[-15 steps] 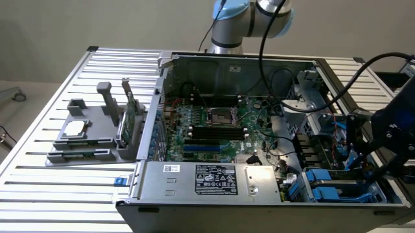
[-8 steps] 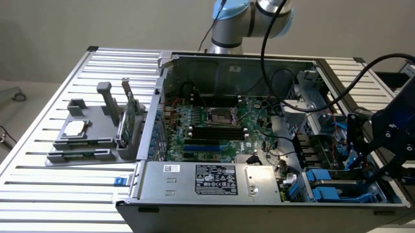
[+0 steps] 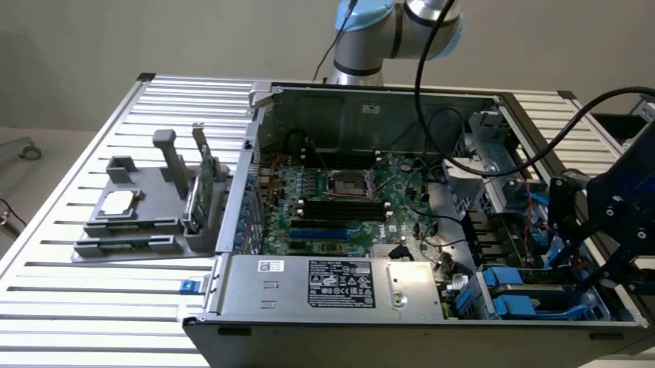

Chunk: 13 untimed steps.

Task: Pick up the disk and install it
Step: 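Insert the first disk wire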

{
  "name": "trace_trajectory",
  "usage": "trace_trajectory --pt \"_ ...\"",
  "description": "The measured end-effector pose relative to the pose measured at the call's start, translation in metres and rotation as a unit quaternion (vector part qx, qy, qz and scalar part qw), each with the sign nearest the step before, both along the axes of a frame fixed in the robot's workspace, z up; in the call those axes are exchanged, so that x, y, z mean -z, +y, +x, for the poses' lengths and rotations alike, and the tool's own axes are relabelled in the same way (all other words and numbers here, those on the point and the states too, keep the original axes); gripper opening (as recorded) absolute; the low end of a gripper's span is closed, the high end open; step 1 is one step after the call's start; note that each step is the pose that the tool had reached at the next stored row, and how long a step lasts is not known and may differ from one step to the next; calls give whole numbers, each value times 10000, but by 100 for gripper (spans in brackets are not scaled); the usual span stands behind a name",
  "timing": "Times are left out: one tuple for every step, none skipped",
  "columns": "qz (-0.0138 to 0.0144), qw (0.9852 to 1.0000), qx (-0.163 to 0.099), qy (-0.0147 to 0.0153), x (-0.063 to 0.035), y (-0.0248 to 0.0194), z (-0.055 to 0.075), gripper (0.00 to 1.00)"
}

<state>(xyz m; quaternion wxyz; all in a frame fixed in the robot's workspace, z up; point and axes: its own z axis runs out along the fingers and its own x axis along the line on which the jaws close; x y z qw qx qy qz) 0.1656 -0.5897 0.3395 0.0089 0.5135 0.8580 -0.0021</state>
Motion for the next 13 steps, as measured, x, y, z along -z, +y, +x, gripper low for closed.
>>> trace_trajectory --pt "2 10000 58 0 2 0 0 37" --pt "6 9999 103 0 5 -1 0 37" --pt "13 9999 138 0 9 -3 0 37" --pt "18 9999 172 0 11 -4 0 37" --pt "24 9998 207 0 13 -6 0 37" --pt "30 9997 241 0 15 -9 -1 37" --pt "37 9996 272 1 16 -11 -1 37" --pt "45 9995 300 1 18 -12 -1 37" --pt "57 9995 325 1 20 -14 0 37" --pt "69 9994 347 1 22 -16 0 37" --pt "82 9993 365 1 23 -19 0 37" --pt "94 9992 378 2 24 -22 0 37" --pt "105 9992 391 2 24 -26 -1 37"
